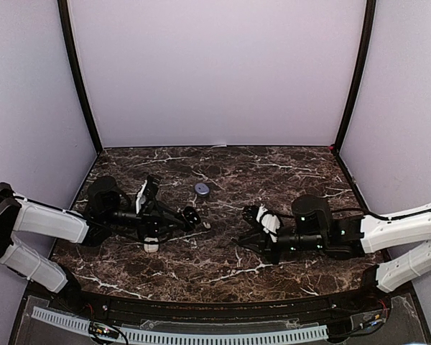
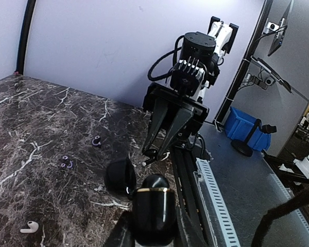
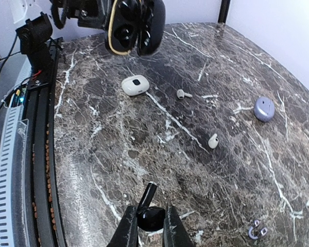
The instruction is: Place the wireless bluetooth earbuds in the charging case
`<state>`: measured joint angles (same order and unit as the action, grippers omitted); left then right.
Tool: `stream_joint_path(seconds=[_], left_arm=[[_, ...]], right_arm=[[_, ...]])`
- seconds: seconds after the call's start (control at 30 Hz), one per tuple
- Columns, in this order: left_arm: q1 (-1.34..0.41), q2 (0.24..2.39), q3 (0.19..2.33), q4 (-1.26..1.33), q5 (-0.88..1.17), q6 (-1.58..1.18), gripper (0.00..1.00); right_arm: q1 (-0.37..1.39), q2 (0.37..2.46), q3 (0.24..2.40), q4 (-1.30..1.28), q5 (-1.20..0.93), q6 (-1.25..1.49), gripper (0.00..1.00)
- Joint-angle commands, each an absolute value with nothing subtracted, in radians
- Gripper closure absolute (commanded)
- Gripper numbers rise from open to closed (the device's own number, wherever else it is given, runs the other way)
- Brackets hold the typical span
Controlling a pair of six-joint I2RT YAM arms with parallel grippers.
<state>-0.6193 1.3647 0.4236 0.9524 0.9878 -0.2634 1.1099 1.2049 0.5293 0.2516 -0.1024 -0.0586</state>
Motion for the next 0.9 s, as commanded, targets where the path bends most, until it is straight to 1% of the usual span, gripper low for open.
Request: stream_joint_path(seconds=[0.0, 0.2, 0.4, 0.63, 0.87], left_arm=[[-0.632, 1.385, 0.467, 0.984, 1.081, -0.272, 1.0], [-0.671, 1.409, 0.504, 0.923, 1.049, -0.245, 1.0], [-0.688, 1.44, 0.515, 0.932, 1.051, -0.251, 1.0], [-0.69, 1.472, 0.538, 0.937, 1.099, -0.257, 1.0], [-0.69, 1.51, 0.561, 0.955, 1.159, -0.269, 1.0]], right_arm=[[1.126, 1.186, 0.613, 0.137, -0.185, -0.114, 0.99], [1.137, 1.178, 0.638, 0.103, -0.188, -0.143, 0.99], [1.142, 1.184, 0.679, 0.044, -0.172, -0.201, 0.99], [1.147, 1.184, 0.713, 0.008, -0.168, -0.244, 1.0], [1.153, 1.196, 0.762, -0.044, -0.206, -0.261, 1.0]])
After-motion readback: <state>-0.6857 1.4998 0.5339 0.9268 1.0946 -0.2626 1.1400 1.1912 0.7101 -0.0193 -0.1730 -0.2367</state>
